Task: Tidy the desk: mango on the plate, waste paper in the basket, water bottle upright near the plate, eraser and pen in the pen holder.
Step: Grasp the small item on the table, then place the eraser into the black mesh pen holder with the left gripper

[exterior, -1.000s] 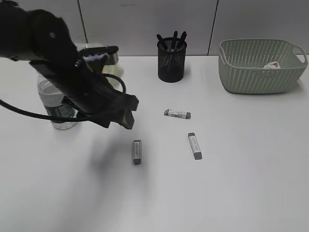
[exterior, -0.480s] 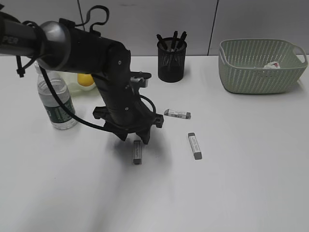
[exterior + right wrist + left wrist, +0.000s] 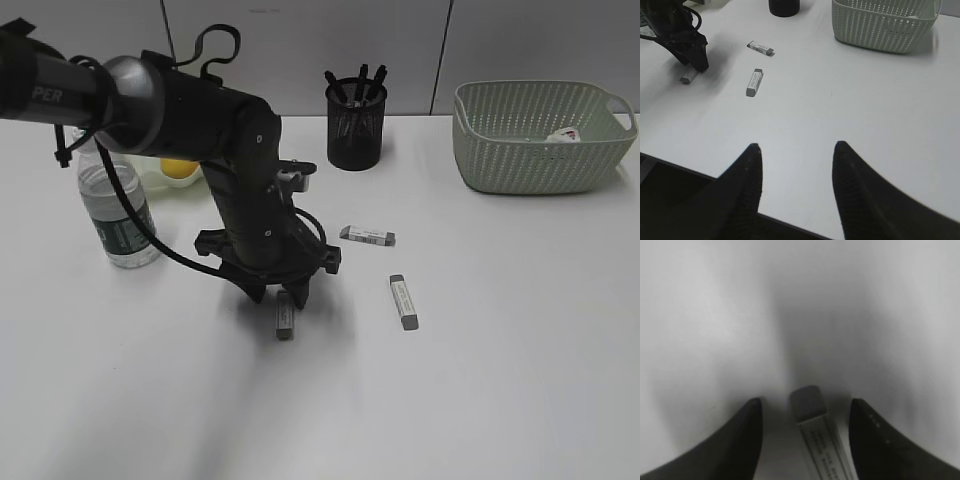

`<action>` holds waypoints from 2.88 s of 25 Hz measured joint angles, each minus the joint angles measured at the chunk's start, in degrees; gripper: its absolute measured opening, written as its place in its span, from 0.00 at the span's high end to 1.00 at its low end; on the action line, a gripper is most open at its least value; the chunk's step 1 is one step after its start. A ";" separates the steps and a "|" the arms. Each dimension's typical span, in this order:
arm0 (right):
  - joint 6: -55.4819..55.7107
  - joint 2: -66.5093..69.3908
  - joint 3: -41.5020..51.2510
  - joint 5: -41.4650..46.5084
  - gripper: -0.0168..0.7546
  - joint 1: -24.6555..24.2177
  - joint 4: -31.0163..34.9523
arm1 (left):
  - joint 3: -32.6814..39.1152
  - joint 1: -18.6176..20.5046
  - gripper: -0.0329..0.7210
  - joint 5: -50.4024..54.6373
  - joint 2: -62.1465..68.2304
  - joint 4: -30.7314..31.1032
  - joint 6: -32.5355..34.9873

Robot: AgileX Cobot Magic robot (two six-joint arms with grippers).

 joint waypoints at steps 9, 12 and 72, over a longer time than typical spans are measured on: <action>0.18 0.00 0.00 -0.07 0.50 0.00 -0.13 | -0.46 -0.45 0.70 1.22 0.62 3.52 -0.65; 0.19 0.00 0.00 -0.07 0.50 0.00 -0.13 | -0.46 -0.50 0.77 1.40 0.62 4.03 -0.65; 3.00 0.00 0.00 -0.12 0.51 0.00 -2.66 | -27.53 20.39 0.77 -88.09 6.57 86.32 -58.91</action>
